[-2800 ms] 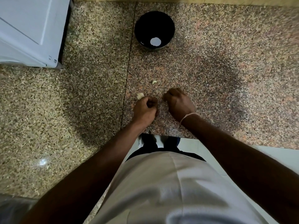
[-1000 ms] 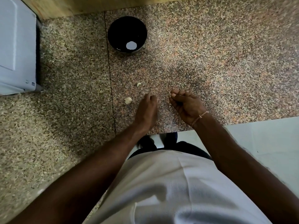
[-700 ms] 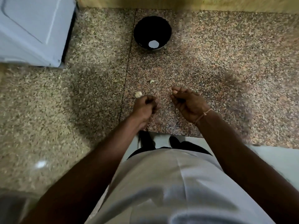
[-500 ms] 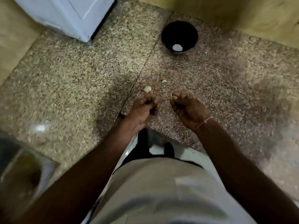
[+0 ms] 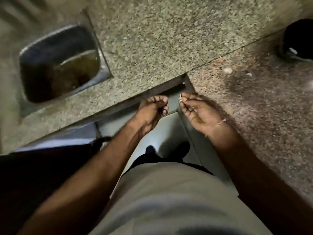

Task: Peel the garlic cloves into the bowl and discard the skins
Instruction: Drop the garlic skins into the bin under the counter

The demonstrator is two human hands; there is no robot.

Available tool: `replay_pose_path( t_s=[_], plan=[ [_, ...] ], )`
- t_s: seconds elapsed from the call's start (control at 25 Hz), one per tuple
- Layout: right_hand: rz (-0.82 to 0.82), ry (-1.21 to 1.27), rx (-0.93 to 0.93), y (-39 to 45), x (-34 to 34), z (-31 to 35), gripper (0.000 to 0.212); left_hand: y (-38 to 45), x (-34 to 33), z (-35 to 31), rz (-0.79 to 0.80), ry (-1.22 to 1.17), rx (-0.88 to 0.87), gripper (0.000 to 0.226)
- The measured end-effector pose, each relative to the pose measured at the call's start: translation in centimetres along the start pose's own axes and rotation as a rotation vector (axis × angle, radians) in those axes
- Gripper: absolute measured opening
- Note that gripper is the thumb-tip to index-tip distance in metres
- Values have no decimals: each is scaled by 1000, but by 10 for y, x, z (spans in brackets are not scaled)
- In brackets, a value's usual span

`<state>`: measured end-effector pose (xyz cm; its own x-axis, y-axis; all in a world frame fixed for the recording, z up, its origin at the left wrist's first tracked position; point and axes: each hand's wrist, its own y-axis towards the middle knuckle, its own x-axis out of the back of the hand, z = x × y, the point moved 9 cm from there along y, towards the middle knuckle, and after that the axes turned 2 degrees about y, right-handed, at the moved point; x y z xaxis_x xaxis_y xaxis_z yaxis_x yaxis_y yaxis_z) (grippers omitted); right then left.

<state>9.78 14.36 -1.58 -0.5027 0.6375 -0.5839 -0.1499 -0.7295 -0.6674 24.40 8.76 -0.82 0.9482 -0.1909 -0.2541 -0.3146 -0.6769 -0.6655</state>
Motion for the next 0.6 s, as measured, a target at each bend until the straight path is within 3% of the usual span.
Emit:
replay_pose_path(
  t_s=[0.32, 0.6],
  plan=[
    [196, -243, -242, -26, -94, -179, 21, -101, 195, 56, -243, -283, -38, 14],
    [183, -285, -447, -70, -143, -360, 20, -175, 358, 118, -391, -429, -32, 10]
  ],
)
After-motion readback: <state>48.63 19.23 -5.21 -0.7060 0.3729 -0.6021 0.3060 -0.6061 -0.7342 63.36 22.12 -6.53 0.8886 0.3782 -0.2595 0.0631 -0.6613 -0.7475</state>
